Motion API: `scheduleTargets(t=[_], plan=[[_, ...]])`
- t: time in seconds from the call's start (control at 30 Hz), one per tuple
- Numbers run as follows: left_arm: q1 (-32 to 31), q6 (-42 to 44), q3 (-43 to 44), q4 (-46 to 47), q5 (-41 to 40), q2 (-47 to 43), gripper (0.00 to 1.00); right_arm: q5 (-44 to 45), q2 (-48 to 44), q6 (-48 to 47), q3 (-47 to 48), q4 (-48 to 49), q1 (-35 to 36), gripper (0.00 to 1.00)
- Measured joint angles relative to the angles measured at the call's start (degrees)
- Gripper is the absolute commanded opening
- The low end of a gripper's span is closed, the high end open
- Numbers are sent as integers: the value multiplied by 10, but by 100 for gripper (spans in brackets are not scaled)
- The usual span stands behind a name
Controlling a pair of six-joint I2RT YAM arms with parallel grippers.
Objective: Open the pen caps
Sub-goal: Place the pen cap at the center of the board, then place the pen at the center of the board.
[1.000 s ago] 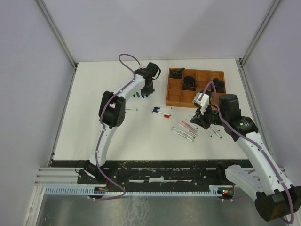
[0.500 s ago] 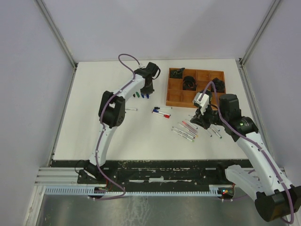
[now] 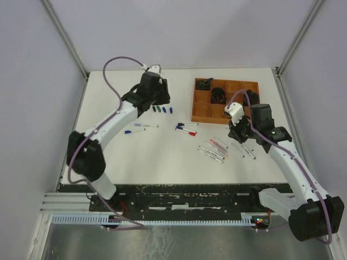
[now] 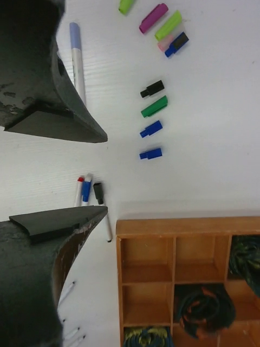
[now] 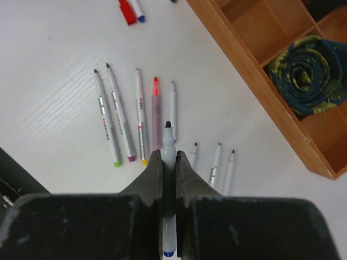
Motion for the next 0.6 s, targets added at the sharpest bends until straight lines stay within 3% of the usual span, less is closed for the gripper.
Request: scheduleTargets(t=[0.13,0.27,0.43,0.6], plan=[[0,34,-192,159,3,-163,74,34,30,-3,5,-2,-39,1],[1,58,-309,250,-20,-216,77,70,60,-22,6,-4,-73,1],[3,86,-370,291,-24,-229,80,100,134,-51,17,-14,-117,2],[1,98,-375,322,-23,-248,82,114,180,-68,21,-26,-159,2]])
